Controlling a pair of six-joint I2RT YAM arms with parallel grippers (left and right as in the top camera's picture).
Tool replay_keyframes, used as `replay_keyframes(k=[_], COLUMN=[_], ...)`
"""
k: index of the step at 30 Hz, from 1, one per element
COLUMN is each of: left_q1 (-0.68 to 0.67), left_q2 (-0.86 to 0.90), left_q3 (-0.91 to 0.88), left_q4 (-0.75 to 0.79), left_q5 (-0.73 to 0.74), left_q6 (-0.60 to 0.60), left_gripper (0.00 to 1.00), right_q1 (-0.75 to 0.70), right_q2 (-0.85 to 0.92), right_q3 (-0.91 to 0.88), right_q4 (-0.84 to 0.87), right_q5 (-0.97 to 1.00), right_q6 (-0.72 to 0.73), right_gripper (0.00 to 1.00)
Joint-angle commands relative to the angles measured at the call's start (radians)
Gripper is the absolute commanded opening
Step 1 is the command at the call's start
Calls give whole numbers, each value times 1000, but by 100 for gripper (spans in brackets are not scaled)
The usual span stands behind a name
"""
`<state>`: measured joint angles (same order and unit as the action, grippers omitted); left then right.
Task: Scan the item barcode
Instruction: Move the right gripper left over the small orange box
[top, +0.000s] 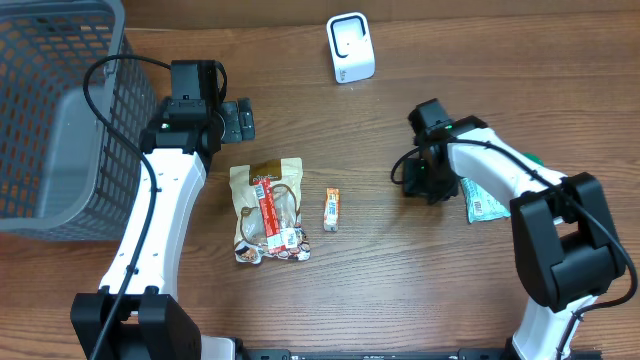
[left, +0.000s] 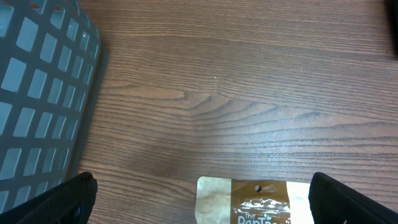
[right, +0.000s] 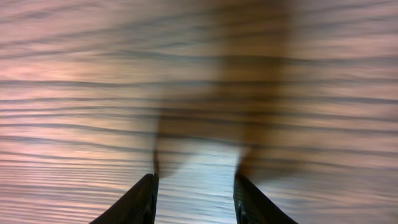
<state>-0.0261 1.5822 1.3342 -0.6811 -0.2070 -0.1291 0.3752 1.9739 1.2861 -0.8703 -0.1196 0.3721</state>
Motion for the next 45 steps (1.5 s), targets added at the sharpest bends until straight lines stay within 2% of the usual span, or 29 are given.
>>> replay_keyframes(k=[1,10,17,19,26,45], left_q1=[0,0,0,0,0,0], left_q2=[0,0,0,0,0,0], left_q3=[10,10,10,10,9,10], left_q4=[3,3,3,3,3,3], left_q5=[-10,-10,-10,-10,-10,-10], left_q6=[-6,-6,-6,-6,-6,-6], left_gripper=[100,100,100,100,100,100], right_q1=[71,222,286,299,328,407], right_q2=[-24,-127,-128,-127,-127,-115], right_q3=[-6,13,9,9,-17,-20], right_q4=[25,131,173,192,265,303], right_q5=[-66,-65,-65,-57,-46,44], right_q6=[60,161,278,280,280,280], right_gripper=[38,39,46,49,50,52])
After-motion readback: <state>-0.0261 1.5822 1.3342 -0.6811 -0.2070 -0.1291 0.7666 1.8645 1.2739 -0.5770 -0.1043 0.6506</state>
